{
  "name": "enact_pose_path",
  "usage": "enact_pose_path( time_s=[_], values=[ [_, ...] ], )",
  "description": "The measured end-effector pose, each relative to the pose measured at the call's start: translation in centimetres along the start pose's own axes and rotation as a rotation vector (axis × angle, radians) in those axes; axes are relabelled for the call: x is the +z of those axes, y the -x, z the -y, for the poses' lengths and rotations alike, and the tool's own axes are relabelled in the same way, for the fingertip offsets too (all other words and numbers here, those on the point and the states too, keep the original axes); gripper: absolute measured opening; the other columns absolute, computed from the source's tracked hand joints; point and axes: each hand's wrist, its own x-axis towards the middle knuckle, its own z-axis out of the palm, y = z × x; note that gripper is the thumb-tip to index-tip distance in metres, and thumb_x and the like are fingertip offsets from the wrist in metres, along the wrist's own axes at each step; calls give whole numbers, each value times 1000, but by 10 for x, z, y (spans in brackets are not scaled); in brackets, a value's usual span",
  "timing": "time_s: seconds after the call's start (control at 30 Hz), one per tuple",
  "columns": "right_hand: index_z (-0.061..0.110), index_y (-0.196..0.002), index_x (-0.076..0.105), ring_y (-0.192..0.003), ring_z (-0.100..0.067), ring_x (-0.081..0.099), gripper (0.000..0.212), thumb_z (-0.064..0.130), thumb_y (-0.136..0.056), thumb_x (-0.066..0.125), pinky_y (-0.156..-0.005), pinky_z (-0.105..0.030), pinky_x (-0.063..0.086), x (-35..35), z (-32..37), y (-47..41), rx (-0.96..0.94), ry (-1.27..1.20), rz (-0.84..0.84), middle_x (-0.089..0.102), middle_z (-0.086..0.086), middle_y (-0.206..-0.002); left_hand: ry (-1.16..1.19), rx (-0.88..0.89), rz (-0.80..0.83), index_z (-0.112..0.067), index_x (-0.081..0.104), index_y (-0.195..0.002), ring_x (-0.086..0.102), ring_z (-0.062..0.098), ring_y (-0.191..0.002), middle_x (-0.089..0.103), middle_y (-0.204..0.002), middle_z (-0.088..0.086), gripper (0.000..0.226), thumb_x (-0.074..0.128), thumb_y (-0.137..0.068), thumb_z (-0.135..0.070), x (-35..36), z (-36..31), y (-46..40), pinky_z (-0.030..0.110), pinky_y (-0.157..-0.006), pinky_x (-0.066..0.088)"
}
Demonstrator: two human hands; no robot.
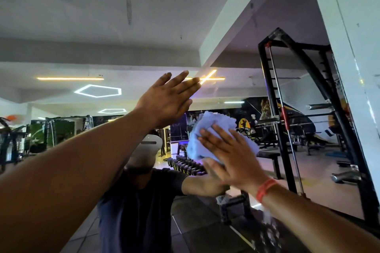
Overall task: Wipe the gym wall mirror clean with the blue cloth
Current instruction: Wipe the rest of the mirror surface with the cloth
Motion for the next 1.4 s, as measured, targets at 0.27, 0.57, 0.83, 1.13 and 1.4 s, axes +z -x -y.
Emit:
enact_pose_path(
  time_s=[0.27, 0.57, 0.83, 1.13, 1.4],
  values=[
    [29, -163, 22, -158, -19, 13, 64, 55, -104, 21, -126, -50, 15, 9, 17, -72, 570, -128, -167, 18, 7, -170, -10, -7, -13, -27, 31, -160, 22, 19, -156, 31, -166, -6, 60, 14, -105, -45, 0, 0, -1, 45, -122, 21],
    [33, -161, 25, -157, -16, 19, 63, 55, -102, 22, -123, -54, 24, -9, -59, -100, 632, -89, -195, 25, 8, -168, 3, -13, -25, -28, 24, -162, 16, 17, -157, 24, -168, -7, 64, 6, -103, -48, 0, 0, -1, 44, -125, 17],
    [37, -160, 23, -156, -15, 23, 56, 49, -106, 33, -122, -52, 27, -15, -81, -69, 196, 31, -50, 29, 10, -166, 16, -92, -24, -21, 20, -163, 13, 21, -158, 19, -170, -2, 70, 11, -102, -53, -2, 0, 3, 42, -125, 14],
    [35, -161, 26, -158, -12, 13, 58, 51, -105, 31, -125, -50, 17, -13, -52, -88, 166, -115, -69, 22, 14, -168, 18, -105, -45, -20, 30, -161, 21, 23, -156, 28, -168, -1, 68, 21, -101, -52, 2, -1, 1, 44, -123, 18],
    [39, -161, 22, -157, -17, 14, 58, 49, -105, 34, -123, -57, 15, -14, -80, -177, 745, -129, -223, 21, 13, -169, 20, -105, -80, -19, 36, -158, 28, 26, -153, 36, -164, 2, 65, 28, -101, -50, 3, -1, 0, 47, -121, 26]
  ],
)
